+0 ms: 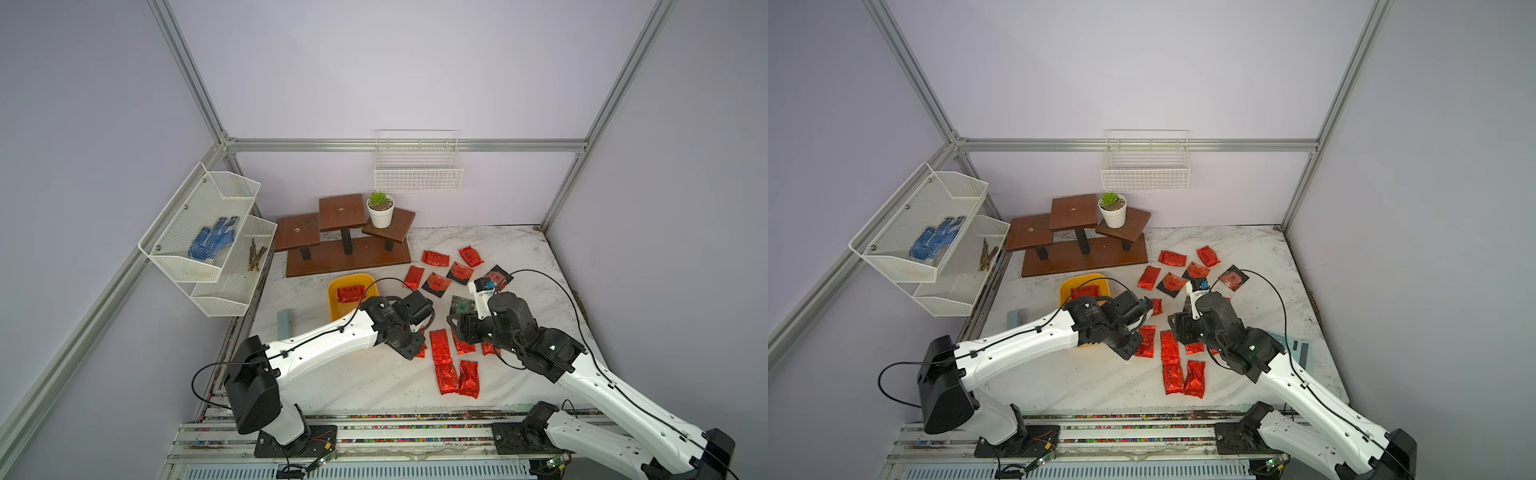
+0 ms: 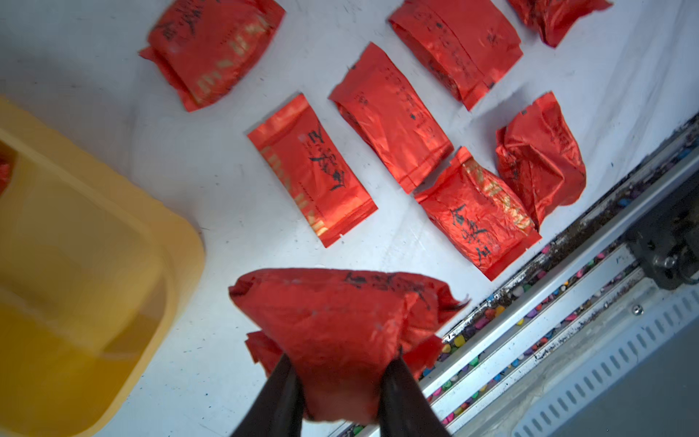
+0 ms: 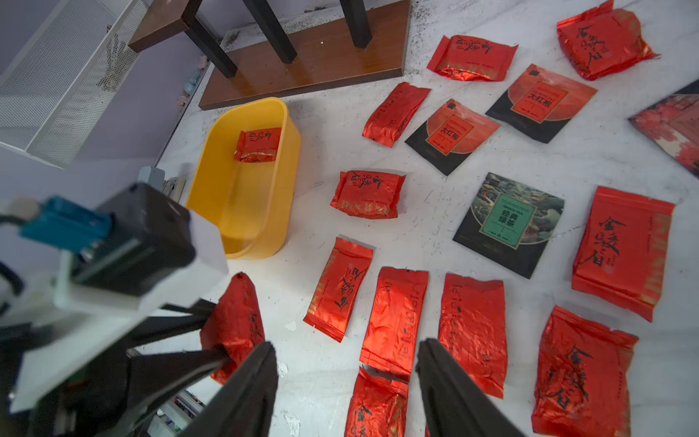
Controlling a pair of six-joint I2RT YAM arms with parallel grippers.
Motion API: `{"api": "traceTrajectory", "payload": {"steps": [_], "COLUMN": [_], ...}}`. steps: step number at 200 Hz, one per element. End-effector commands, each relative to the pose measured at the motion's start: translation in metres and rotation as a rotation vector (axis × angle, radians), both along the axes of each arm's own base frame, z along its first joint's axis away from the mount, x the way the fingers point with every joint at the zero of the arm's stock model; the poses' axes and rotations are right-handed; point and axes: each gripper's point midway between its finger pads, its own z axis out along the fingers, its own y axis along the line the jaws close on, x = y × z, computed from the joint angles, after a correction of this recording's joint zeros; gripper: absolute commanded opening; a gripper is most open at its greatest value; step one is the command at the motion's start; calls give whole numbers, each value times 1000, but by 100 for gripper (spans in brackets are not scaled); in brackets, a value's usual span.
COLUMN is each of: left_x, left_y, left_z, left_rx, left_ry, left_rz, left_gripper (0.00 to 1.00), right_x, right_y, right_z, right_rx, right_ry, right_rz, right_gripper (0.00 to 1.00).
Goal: Take the tea bags out of the storage box
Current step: Place the tea bag at the center of the board.
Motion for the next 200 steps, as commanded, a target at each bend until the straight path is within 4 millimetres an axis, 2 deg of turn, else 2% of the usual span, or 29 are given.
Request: {"api": "traceTrajectory", "payload": {"steps": [1, 31, 50, 98, 151, 200], "left_x": [-17, -37, -43, -39, -34, -48], "left_y": [-12, -23, -25, -26, -15, -7], "left_z": [-26, -50, -61, -87, -118, -141], "left_rx": [28, 60, 89, 122, 196, 209], "left_ry": [43, 62, 60, 42, 23, 91], "left_rz": [-31, -83, -106, -107, -93, -95], "left_gripper": [34, 34, 34, 34, 35, 47], "right_x": [-6, -8, -7, -5, -3, 1], "right_y": [-12, -13, -12, -11, -8, -6], "right_z": [-10, -12, -12, -12, -17, -21], "right_rx": [-20, -13, -13, -15, -27, -34], "right_ry": [33, 39, 43, 47, 59, 63], "right_rz": [-41, -43, -41, -40, -36, -35], "right_gripper": [64, 64, 64, 64, 64, 64]}}
